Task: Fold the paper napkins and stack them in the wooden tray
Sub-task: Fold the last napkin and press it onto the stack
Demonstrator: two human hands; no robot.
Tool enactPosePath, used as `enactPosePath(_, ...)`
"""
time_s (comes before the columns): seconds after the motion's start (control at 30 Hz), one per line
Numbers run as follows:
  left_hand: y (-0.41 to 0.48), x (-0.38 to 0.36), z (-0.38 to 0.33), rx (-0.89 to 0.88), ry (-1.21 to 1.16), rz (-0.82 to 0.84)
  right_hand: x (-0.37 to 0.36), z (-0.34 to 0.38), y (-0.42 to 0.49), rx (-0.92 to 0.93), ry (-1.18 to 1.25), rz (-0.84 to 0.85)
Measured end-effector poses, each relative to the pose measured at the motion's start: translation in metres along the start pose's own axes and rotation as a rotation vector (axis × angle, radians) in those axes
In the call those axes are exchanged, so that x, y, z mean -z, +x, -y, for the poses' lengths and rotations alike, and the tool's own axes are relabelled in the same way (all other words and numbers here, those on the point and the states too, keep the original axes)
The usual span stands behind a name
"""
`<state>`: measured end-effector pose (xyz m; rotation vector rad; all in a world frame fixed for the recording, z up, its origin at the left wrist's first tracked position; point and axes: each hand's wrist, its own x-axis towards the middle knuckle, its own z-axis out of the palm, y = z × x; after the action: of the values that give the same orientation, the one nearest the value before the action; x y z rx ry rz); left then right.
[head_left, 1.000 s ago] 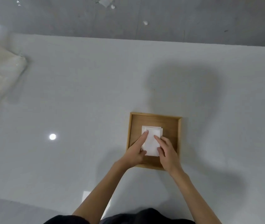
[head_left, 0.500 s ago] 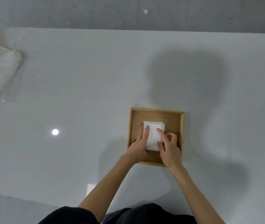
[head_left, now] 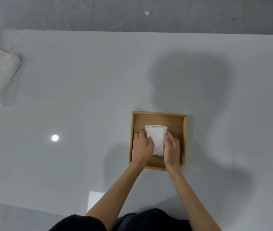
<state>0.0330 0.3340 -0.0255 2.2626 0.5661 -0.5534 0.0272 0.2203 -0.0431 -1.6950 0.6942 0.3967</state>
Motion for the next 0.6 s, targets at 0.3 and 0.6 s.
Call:
enactPosePath(0.3, 0.001, 0.001, 0.006, 0.008, -0.022, -0.087, 0.005, -0.002, -0.007, -0.012, -0.085, -0.1)
enactPosePath(0.6, -0.011, 0.012, 0.039, 0.108, 0.165, -0.266, 0.055, -0.025, -0.021, 0.115, -0.562, -0.437)
